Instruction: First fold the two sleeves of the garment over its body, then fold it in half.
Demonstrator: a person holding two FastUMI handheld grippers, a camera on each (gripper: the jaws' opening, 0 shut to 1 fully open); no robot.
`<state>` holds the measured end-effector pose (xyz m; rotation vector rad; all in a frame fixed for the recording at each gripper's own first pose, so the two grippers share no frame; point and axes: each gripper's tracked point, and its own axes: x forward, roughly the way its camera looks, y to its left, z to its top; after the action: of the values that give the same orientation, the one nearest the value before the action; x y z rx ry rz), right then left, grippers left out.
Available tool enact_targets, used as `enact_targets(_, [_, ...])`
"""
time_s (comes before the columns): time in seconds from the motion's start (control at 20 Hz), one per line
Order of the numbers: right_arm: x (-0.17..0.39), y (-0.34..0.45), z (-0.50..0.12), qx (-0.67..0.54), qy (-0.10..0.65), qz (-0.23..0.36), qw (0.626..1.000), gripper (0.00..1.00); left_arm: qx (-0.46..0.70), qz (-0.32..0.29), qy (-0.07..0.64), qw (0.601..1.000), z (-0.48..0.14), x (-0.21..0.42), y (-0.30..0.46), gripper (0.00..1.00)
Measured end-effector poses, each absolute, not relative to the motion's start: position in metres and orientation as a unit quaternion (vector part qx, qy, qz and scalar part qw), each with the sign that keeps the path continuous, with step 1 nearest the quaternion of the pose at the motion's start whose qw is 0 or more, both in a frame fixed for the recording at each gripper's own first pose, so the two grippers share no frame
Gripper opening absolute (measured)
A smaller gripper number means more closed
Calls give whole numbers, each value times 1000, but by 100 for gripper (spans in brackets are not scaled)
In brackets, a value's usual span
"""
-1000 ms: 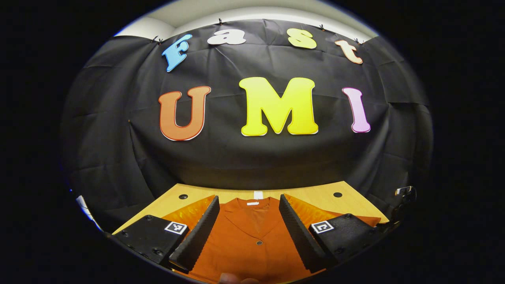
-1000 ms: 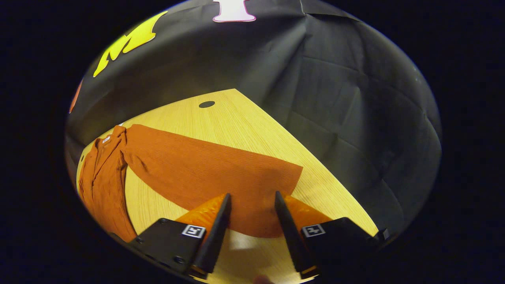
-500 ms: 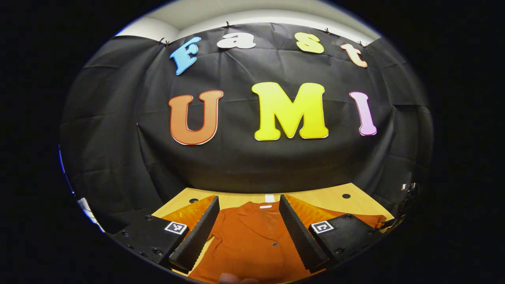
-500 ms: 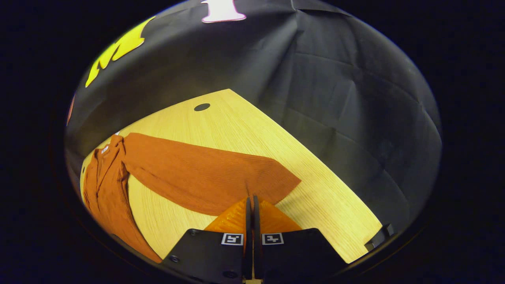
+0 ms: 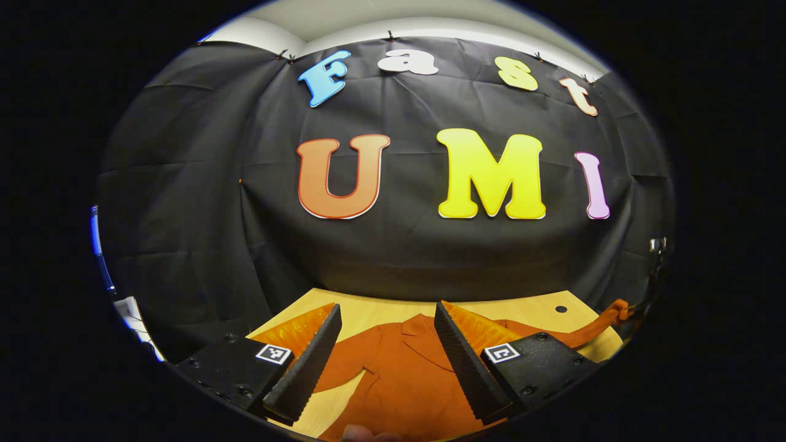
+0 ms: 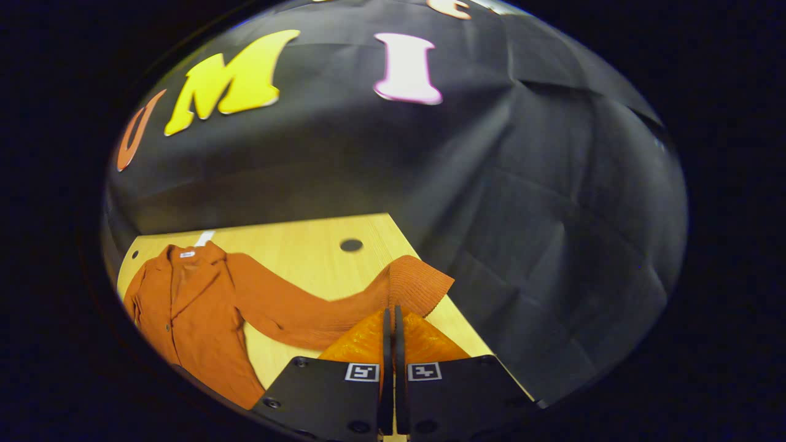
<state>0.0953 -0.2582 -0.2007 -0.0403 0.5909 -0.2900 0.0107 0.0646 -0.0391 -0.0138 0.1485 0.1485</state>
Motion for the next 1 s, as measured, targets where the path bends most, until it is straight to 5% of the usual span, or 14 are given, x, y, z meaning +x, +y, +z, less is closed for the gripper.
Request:
enact_targets(0.45, [220, -34, -91, -108, 190, -16, 976, 2, -12, 135, 66, 989, -46, -12, 176, 98])
enact_targets(1.0, [223, 225, -263, -188, 263, 122, 938, 2, -19, 251, 101, 963, -62, -92, 302, 98])
